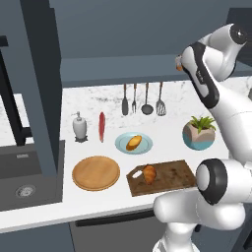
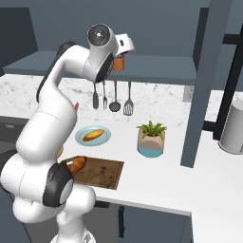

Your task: From the different types of pastries on the counter, select a croissant and place it on the cutting board. Then retrieve a jar of jam from the cabinet and place it alongside the croissant on the cutting board.

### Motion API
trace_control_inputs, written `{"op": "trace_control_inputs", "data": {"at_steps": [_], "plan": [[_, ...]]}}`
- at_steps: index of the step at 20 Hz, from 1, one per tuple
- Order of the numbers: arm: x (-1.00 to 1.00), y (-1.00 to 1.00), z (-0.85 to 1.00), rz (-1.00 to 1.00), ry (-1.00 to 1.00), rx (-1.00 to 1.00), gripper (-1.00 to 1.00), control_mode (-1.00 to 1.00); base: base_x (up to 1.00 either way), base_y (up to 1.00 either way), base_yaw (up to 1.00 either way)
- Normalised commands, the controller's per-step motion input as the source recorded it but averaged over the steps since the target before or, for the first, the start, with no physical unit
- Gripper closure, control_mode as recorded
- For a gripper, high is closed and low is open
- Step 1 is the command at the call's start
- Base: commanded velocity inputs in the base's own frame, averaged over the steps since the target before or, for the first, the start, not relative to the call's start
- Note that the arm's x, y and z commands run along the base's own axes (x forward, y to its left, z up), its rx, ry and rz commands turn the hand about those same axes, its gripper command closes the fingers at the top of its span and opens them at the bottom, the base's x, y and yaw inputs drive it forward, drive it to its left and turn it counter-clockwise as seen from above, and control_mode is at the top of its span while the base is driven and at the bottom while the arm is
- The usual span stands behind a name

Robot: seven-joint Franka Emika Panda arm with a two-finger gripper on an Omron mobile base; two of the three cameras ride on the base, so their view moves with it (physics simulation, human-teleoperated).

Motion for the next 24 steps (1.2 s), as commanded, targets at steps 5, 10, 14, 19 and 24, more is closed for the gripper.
{"op": "trace_control_inputs", "data": {"at_steps": [5, 10, 14, 19, 24], "plan": [[0.45, -0.10, 0.00, 0.00, 0.08, 0.00, -1.00, -1.00, 0.00, 0.00, 0.00], [0.34, -0.16, 0.00, 0.00, 0.09, 0.00, -1.00, -1.00, 0.00, 0.00, 0.00], [0.17, -0.03, 0.00, 0.00, 0.06, 0.00, -1.00, -1.00, 0.00, 0.00, 0.00], [0.01, 0.00, 0.00, 0.00, 0.01, 0.00, -1.00, -1.00, 0.00, 0.00, 0.00], [0.00, -0.02, -0.13, 0.00, 0.02, 0.03, -1.00, -1.00, 0.00, 0.00, 0.00]]}}
